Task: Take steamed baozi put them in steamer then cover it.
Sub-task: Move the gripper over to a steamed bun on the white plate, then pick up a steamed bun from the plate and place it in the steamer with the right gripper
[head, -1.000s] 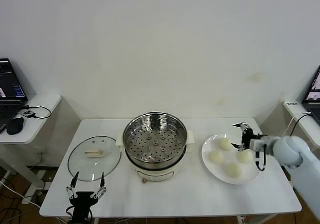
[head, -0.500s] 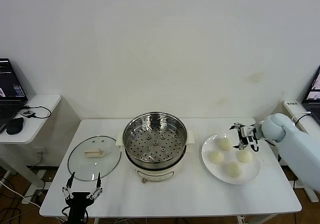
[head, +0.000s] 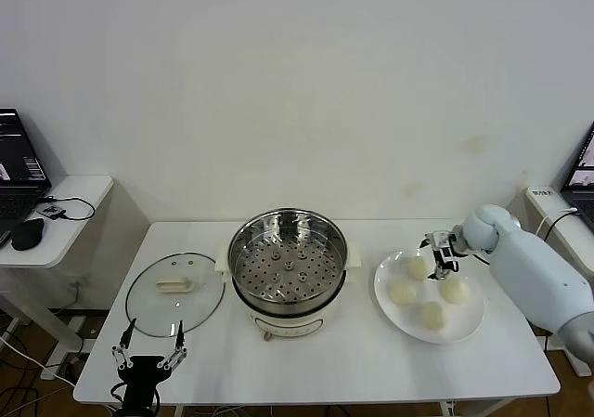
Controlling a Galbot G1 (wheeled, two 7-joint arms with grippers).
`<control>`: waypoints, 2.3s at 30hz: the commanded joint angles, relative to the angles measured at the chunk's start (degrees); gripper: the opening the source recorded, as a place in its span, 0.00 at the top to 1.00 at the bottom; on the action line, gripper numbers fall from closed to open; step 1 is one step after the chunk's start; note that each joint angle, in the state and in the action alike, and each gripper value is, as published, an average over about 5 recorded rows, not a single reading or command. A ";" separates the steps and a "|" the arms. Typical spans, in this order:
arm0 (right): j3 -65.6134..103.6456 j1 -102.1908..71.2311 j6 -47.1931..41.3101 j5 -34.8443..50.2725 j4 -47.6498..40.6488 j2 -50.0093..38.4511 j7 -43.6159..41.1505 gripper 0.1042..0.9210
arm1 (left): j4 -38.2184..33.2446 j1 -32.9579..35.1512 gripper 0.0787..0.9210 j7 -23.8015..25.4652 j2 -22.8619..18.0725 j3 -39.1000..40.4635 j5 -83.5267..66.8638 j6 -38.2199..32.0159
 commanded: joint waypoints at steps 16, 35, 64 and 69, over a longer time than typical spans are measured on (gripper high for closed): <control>-0.80 1.21 -0.19 -3.00 -6.51 4.78 0.19 0.26 | 0.35 0.55 0.12 -0.11 -0.28 -0.23 0.37 -1.47; -4.38 3.52 -1.93 6.40 5.90 -3.60 -0.76 0.48 | 0.05 1.01 0.12 0.03 -0.08 -0.26 0.57 -1.73; -44.85 45.75 -4.45 40.99 22.19 8.75 2.60 0.46 | -0.06 -0.11 0.12 1.19 1.50 -1.16 -3.41 -2.19; -48.05 44.28 -1.81 40.42 21.02 14.43 3.26 0.46 | -0.14 -0.27 0.12 1.25 1.35 -1.87 -3.58 -2.28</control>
